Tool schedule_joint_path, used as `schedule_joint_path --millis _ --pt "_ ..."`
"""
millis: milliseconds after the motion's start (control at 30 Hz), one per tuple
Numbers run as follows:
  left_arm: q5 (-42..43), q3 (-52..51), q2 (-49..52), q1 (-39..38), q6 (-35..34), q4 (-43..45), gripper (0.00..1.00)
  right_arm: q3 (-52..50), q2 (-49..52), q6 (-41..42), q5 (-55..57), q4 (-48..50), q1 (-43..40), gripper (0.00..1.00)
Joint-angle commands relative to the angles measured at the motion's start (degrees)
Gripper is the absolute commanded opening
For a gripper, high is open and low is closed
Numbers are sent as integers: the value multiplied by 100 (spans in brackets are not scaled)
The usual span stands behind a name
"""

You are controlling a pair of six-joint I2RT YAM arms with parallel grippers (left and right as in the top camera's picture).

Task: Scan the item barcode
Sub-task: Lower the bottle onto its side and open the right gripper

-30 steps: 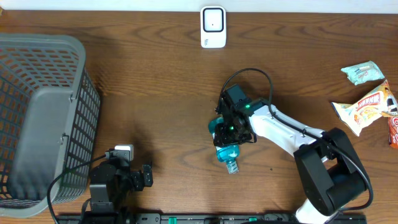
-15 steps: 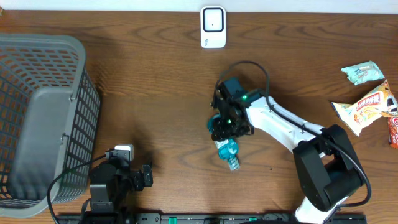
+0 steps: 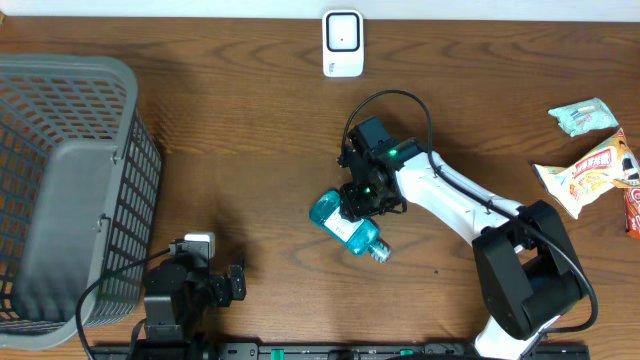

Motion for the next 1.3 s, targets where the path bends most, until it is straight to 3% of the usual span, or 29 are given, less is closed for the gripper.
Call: schedule_joint_path --millis 0,133,300,500,1000,1267 --pt "9 -31 -9 -2 57 -68 98 105 2 -450 -103 -13 -9 51" --pt "9 -31 -9 -2 57 -68 98 435 2 -1303 -358 -267 9 61" --pt "9 -31 -9 -2 57 -66 98 695 4 -2594 -562 -297 28 84" --pt "9 -31 -9 -2 57 -68 98 682 186 -3432 -1228 68 -4 99" --pt "9 -31 -9 -2 57 -66 98 693 1080 -3858 -1537 131 -35 99" --pt "9 -31 -9 -2 55 -68 98 693 1143 -3998 -1775 173 -42 64"
